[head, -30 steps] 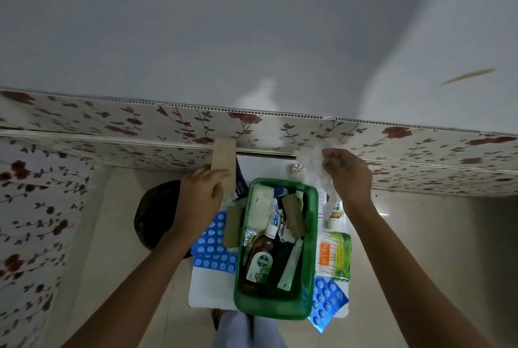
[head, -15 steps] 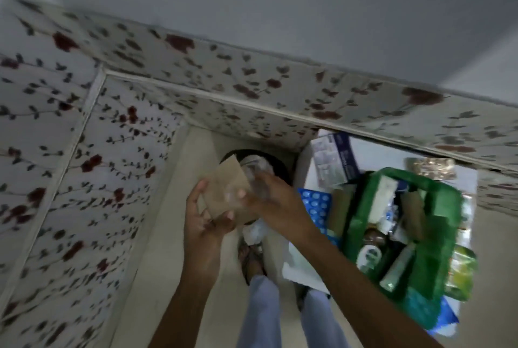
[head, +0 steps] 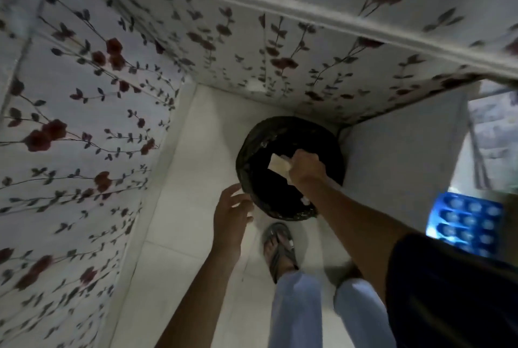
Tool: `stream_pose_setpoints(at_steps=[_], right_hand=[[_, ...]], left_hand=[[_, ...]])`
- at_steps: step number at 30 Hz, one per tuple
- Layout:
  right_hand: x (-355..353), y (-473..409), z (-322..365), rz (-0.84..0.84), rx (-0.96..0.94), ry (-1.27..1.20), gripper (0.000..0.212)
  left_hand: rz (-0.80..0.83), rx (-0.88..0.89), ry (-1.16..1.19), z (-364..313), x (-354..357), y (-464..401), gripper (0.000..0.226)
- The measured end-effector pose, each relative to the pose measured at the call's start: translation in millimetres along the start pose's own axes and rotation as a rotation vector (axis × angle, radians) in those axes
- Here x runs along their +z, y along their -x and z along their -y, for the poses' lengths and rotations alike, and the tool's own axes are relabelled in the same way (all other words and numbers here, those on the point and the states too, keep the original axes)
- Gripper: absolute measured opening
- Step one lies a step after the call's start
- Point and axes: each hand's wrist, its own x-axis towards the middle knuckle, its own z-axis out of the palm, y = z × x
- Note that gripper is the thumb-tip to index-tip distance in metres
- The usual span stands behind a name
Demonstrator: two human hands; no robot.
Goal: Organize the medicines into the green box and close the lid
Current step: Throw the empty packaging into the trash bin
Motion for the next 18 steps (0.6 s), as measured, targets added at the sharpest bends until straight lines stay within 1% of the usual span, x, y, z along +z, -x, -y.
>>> stream_pose_setpoints(at_steps=[1, 4, 5, 7, 9, 11, 13, 16, 18], right_hand=[[9.5, -11.8, -0.3, 0.002, -0.008, 0.03, 0.034], [28.2, -27.4, -1.0, 0.087, -0.087, 0.127, 0.056], [31.3, -26.3, -0.9, 0.105, -0.107, 0.132, 0.055], [31.1, -15.2, -1.8, 0.123, -0.127, 0.087, 0.042], [22.0, 4.0, 1.7, 0.124, -0.119, -0.03, 0.038], [-0.8, 32.6, 1.5, 0.122, -0.084, -0.205, 0.037], [-25.4, 65.2, 0.9, 0.114, -0.094, -0.378, 0.035], [-73.7, 121.4, -15.5, 0.033, -0.128, -0.545, 0.035], [-107.2, 161.1, -32.0, -0.007, -0.137, -0.754, 0.036]], left_hand=[[0.009, -0.011, -0.002, 4.5, -0.7, -10.5, 0.032], [0.023, -0.02, -0.009, 10.3, 0.4, -25.1, 0.031], [0.021, -0.016, -0.023, 10.8, 1.2, -26.6, 0.032], [0.011, -0.014, -0.05, 8.1, 4.0, -22.8, 0.035], [0.013, 0.009, -0.069, 0.9, 6.7, -12.9, 0.034], [0.028, 0.035, -0.116, -12.2, 13.7, 3.4, 0.03], [0.036, 0.062, -0.137, -26.2, 21.3, 19.8, 0.026], [0.074, 0.101, -0.166, -49.6, 42.0, 53.6, 0.025], [0.114, 0.144, -0.19, -61.6, 57.7, 79.8, 0.023]])
